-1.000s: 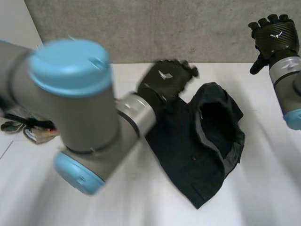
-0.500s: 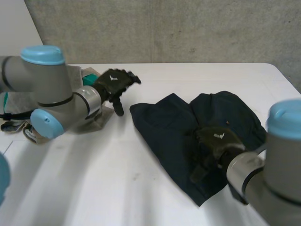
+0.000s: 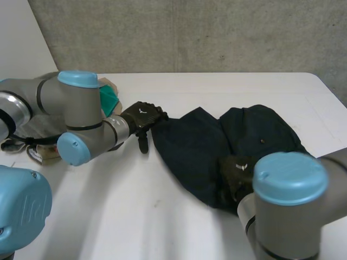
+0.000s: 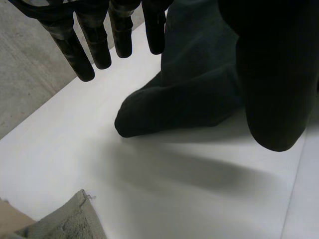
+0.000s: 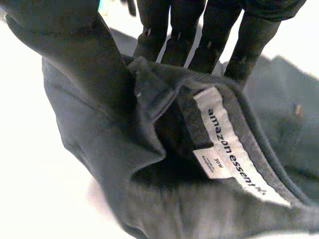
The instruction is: Fold the laundry.
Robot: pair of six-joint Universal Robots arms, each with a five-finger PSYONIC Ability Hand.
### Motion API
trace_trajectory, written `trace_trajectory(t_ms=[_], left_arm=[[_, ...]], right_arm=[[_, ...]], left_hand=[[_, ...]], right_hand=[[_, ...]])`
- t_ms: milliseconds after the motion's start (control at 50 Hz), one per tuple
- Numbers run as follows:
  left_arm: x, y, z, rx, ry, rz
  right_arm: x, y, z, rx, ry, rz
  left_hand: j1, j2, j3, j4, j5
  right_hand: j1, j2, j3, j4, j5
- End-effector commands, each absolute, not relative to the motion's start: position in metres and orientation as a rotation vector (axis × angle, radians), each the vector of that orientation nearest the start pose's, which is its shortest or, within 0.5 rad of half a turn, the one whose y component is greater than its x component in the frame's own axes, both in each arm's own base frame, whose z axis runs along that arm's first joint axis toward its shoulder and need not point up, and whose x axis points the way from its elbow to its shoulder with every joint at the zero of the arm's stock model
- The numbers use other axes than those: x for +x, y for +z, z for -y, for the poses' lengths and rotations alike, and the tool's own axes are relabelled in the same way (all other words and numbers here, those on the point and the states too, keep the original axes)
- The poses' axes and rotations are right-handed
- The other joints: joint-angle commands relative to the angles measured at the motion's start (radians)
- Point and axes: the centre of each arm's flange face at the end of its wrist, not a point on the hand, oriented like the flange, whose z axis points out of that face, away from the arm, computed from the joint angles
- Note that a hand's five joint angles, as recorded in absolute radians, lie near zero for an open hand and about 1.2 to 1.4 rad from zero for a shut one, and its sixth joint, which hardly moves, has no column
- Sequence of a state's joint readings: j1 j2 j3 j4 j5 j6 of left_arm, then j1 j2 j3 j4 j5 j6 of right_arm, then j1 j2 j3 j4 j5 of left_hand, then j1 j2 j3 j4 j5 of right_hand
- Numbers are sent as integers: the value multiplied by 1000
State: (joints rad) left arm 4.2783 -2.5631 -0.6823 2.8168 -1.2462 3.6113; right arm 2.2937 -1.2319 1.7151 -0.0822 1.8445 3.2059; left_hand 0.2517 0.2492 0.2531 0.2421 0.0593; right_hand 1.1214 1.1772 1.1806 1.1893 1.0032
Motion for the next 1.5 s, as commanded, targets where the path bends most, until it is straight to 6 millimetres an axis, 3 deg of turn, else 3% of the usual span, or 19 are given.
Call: trace_trajectory(t_ms=[20, 120, 220, 260, 400, 420, 480, 500, 560, 640, 720, 840, 980, 1080, 1140, 1200, 1320, 1380, 1500], left_arm=[[-350, 141, 340, 1536, -1803, -2414], [-360, 140, 330, 1555, -1791, -2379], [-363, 153, 329, 1481, -1816, -2331], [-360, 165, 332, 1425, -1836, -2313], [-328, 267, 323, 1135, -2002, -2233], [-323, 295, 310, 1117, -2073, -2204], [-314, 338, 283, 1109, -2202, -2144], [-309, 366, 262, 1117, -2301, -2083], [-301, 409, 218, 1150, -2471, -1961], [-299, 436, 192, 1142, -2632, -1824], [-302, 439, 193, 1142, -2643, -1808], [-312, 413, 222, 1170, -2521, -1912], [-323, 371, 275, 1177, -2418, -1977], [-335, 351, 326, 1129, -2491, -1903], [-338, 362, 341, 1074, -2583, -1806], [-339, 398, 345, 974, -2761, -1614], [-325, 475, 328, 693, -3065, -1259], [-318, 496, 319, 614, -3138, -1173], [-317, 491, 316, 656, -3136, -1235]], right_arm=[[284, 248, 166, -556, -1821, -2093], [280, 275, 168, -544, -1875, -1989], [273, 290, 173, -526, -1911, -1977], [270, 294, 177, -514, -1933, -1975], [250, 299, 209, -576, -2086, -2032], [247, 302, 216, -602, -2130, -2033], [242, 308, 228, -636, -2195, -2039], [240, 312, 233, -648, -2226, -2034], [237, 327, 240, -627, -2290, -1997], [235, 348, 243, -597, -2359, -1931], [234, 365, 246, -580, -2408, -1872], [237, 370, 250, -584, -2421, -1855], [249, 343, 270, -629, -2346, -1918], [272, 318, 305, -639, -2365, -1877], [285, 315, 325, -618, -2426, -1799], [298, 335, 347, -525, -2573, -1609], [302, 403, 366, -216, -2850, -1139], [302, 427, 363, -143, -2904, -950], [312, 431, 355, -224, -2873, -911]], left_hand=[[23, 26, 22, 33, 41], [261, 263, 259, 270, 278], [1142, 1145, 1141, 1152, 1160], [1145, 1147, 1143, 1154, 1162], [1145, 1147, 1143, 1154, 1162], [1145, 1147, 1143, 1154, 1162], [1145, 1147, 1143, 1154, 1162], [1145, 1147, 1143, 1154, 1162], [1145, 1147, 1143, 1154, 1162], [1145, 1147, 1143, 1154, 1162], [1145, 1147, 1143, 1154, 1162], [1145, 1147, 1143, 1154, 1162], [1145, 1147, 1143, 1154, 1162], [1145, 1147, 1143, 1154, 1162], [1145, 1147, 1143, 1154, 1162], [1145, 1147, 1143, 1154, 1162], [1145, 1147, 1143, 1154, 1162], [1145, 1147, 1143, 1154, 1162], [1145, 1147, 1143, 1154, 1162]], right_hand=[[275, 219, 216, 207, 219], [275, 219, 216, 207, 219], [275, 219, 216, 207, 219], [275, 219, 216, 207, 219], [275, 219, 216, 207, 219], [275, 219, 216, 207, 219], [275, 219, 216, 207, 219], [275, 219, 216, 207, 219], [275, 219, 216, 207, 219], [275, 219, 216, 207, 219], [275, 219, 216, 207, 219], [275, 219, 216, 207, 219], [275, 219, 216, 207, 219], [275, 219, 216, 207, 219], [275, 219, 216, 207, 219], [275, 219, 216, 207, 219], [275, 219, 216, 207, 219], [275, 219, 216, 207, 219], [275, 219, 216, 207, 219]])
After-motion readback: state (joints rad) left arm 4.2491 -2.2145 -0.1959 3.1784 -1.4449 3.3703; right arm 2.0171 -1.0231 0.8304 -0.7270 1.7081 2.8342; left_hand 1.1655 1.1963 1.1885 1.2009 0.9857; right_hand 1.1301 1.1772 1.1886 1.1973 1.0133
